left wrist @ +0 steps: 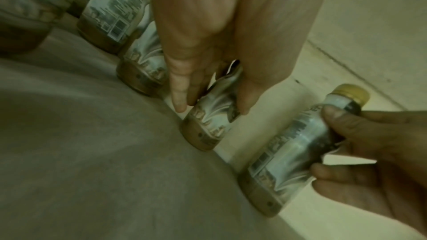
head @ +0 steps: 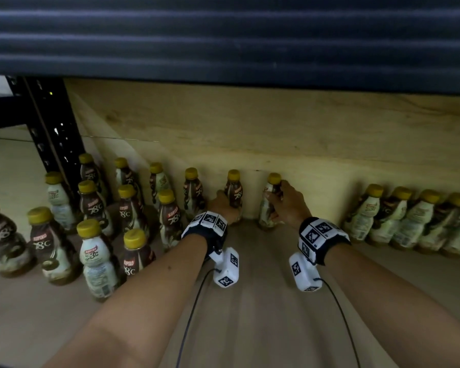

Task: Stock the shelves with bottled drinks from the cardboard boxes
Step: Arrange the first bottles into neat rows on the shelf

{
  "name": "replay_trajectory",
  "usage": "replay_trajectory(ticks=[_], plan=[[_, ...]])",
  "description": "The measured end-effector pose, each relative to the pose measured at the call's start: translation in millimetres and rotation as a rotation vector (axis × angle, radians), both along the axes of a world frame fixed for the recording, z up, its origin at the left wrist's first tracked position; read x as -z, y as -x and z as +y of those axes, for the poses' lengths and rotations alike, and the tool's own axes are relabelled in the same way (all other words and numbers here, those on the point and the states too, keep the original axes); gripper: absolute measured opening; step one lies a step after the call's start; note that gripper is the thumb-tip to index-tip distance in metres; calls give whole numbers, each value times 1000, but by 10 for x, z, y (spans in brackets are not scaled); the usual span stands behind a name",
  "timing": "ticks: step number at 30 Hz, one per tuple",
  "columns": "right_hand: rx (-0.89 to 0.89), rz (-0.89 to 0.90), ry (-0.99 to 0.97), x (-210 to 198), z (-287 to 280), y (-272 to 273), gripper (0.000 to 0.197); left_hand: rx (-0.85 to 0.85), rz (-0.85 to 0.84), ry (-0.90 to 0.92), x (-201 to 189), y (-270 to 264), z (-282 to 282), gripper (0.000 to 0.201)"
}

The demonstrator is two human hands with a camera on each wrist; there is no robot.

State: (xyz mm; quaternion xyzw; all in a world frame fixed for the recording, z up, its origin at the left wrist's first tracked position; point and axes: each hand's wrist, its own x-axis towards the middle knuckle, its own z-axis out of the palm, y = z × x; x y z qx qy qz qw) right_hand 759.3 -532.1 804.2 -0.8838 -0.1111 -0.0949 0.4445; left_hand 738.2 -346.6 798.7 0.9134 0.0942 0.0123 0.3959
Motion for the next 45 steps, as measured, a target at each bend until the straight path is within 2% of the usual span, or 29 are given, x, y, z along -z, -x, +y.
replay_trajectory(ticks=[2,4,7,9,10,13,14,16,18,20,22,23,24,25,26,28,32,33,35,37,38,42,45], plan=[[0,29,-21,-9,-10,2,30,-34,-33,50,-43,33,-27,63],[-2,90,-36,-35,-45,24,32,-99,-213,40,-139,79,-69,67],[28,225,-172,-69,-217,78,44,-136,-542,-35,-420,140,-162,57],[77,251,-320,-143,-411,150,53,-70,-641,9,-659,134,-305,47],[111,224,-379,-198,-541,186,51,-24,-656,30,-763,110,-409,41],[244,-1,-474,-377,-1044,304,36,186,-651,80,-968,23,-849,24],[321,-117,-427,-424,-1245,359,31,267,-637,77,-982,-13,-1033,21],[509,-279,-205,-466,-1668,437,31,394,-565,53,-952,-101,-1423,19],[559,-228,-32,-463,-2001,516,47,488,-433,76,-861,-179,-1831,26],[436,-80,30,-438,-2192,557,63,575,-224,126,-732,-232,-2186,41],[288,72,-94,-387,-2260,616,79,661,-77,157,-530,-302,-2455,52],[266,105,-121,-350,-2298,634,81,684,-58,160,-407,-395,-2559,58],[249,106,-58,-325,-2302,655,68,676,-55,149,-219,-605,-2650,65],[242,92,96,-297,-2293,679,48,668,-54,128,-30,-825,-2724,68],[229,78,246,-249,-2295,700,37,663,-78,107,121,-979,-2767,65],[194,53,387,-194,-2237,790,38,638,-147,78,136,-888,-2706,50],[105,62,439,-314,-2002,918,42,666,-223,42,-259,-85,-2225,9],[82,83,401,-380,-1905,956,37,669,-233,38,-310,50,-2065,7],[38,168,169,-450,-1661,1018,26,651,-248,60,-360,270,-1709,9],[-29,302,-98,-452,-1351,1098,25,623,-249,60,-363,414,-1335,7],[-79,316,-142,-429,-1197,1114,24,593,-249,45,-370,476,-1163,8],[-206,208,-74,-361,-585,1041,15,410,-271,22,-353,657,-606,24],[-211,161,1,-337,-243,957,21,295,-292,23,-289,770,-274,12]])
